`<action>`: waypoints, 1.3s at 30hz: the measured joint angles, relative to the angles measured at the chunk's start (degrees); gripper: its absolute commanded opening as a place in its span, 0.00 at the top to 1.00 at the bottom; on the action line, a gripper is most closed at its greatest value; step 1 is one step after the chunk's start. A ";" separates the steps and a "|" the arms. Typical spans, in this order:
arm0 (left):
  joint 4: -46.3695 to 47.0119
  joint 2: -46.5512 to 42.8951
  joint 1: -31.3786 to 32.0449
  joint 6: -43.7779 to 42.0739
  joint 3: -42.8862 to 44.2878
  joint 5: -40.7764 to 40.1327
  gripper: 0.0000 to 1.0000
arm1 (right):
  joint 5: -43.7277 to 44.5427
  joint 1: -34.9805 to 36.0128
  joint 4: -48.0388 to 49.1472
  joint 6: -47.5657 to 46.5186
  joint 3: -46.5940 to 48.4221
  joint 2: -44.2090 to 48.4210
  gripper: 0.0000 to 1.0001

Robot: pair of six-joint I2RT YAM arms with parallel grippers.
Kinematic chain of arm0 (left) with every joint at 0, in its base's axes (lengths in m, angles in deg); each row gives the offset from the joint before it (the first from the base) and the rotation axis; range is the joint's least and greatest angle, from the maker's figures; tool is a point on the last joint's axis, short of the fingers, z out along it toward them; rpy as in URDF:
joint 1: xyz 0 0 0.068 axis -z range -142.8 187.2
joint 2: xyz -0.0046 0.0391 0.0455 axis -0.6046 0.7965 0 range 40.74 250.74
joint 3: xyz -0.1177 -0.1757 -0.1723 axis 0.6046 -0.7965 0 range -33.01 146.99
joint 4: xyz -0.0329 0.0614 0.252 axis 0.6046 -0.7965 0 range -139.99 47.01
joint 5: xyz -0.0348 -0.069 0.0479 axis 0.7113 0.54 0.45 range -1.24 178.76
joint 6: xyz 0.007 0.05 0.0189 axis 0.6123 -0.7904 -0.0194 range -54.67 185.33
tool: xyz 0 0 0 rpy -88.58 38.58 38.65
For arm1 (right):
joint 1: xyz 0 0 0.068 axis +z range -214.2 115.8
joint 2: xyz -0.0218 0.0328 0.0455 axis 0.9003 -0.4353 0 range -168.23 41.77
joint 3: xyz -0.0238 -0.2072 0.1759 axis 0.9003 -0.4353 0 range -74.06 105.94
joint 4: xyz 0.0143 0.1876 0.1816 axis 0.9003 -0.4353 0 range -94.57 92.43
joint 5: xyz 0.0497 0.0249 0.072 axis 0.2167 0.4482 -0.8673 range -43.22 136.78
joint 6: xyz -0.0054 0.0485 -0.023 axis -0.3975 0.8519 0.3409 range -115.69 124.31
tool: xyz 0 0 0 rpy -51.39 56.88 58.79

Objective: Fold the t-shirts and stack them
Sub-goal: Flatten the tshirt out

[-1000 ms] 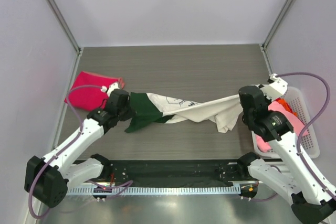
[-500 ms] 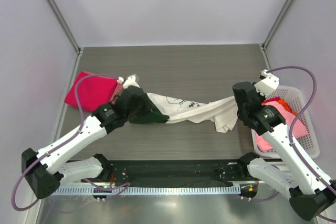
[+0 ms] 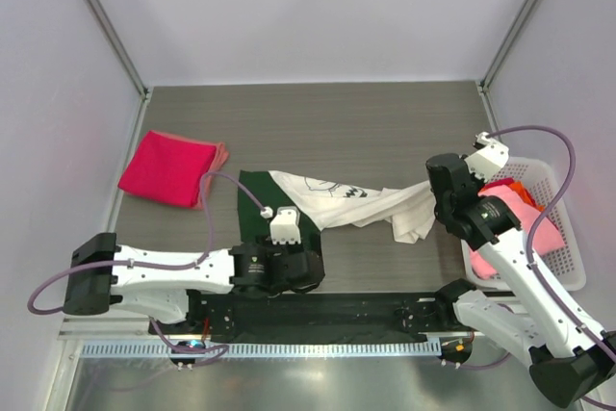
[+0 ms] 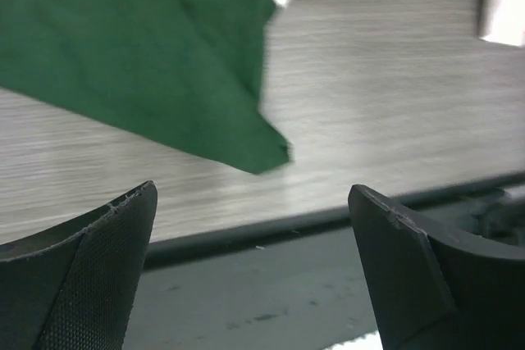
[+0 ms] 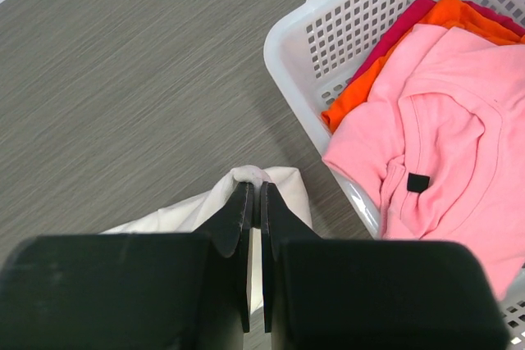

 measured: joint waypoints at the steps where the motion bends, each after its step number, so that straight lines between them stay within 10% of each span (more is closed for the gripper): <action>1: -1.40 0.15 0.50 1.07 0.00 -1.20 0.00 | -0.17 0.00 -0.02 0.00 -0.22 0.11 0.99; 14: 0.83 -24.04 -30.03 -13.22 -11.74 7.98 0.39 | -2.51 -0.37 1.27 -0.09 -2.36 0.52 0.99; 34: 5.66 16.24 -33.83 -38.64 6.49 22.38 0.38 | -6.29 -0.63 2.80 -1.07 -3.48 1.75 0.99; 39: 6.51 20.70 -34.86 -39.85 8.90 22.60 0.50 | -6.99 -0.63 2.82 -1.29 -3.58 2.03 0.99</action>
